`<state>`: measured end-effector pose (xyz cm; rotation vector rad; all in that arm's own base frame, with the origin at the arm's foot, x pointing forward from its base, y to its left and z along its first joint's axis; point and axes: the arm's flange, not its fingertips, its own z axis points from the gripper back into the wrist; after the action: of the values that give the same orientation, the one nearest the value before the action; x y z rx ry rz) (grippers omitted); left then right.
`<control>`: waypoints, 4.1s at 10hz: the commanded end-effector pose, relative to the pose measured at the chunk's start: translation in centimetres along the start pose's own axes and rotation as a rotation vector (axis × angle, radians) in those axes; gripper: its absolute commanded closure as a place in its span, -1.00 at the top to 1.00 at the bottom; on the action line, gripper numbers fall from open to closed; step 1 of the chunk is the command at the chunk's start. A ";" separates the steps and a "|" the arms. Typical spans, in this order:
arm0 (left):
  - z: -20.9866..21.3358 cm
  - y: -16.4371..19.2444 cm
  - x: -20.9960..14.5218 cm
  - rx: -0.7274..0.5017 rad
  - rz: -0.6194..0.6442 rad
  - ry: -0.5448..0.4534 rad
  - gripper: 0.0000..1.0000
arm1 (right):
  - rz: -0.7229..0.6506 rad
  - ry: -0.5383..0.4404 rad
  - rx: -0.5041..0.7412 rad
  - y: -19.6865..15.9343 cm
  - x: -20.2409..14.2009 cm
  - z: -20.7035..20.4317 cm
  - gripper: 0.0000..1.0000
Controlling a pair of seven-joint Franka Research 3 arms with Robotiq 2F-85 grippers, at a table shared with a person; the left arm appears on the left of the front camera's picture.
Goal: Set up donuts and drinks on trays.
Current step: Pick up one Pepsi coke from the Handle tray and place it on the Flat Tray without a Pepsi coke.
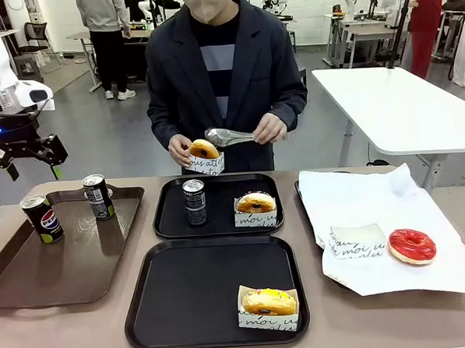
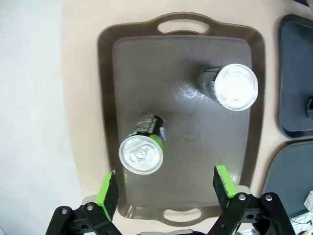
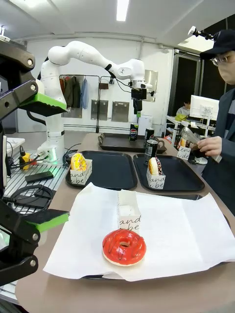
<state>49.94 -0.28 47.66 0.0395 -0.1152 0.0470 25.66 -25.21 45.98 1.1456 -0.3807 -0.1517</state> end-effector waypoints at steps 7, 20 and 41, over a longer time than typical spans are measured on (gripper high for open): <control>-5.9 3.5 1.6 -0.028 0.070 0.042 1.00 | 0.017 -0.008 0.019 0.0 0.1 0.1 1.00; -9.6 4.0 -0.1 -0.129 0.007 0.075 1.00 | 0.017 -0.008 0.019 0.0 0.1 0.1 1.00; -10.8 4.4 0.4 -0.123 0.012 0.087 -0.98 | 0.017 -0.008 0.019 0.0 0.1 0.1 1.00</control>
<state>51.19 4.30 37.17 -0.0721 -0.0554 0.0323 25.66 -25.21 45.98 1.1456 -0.3808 -0.1516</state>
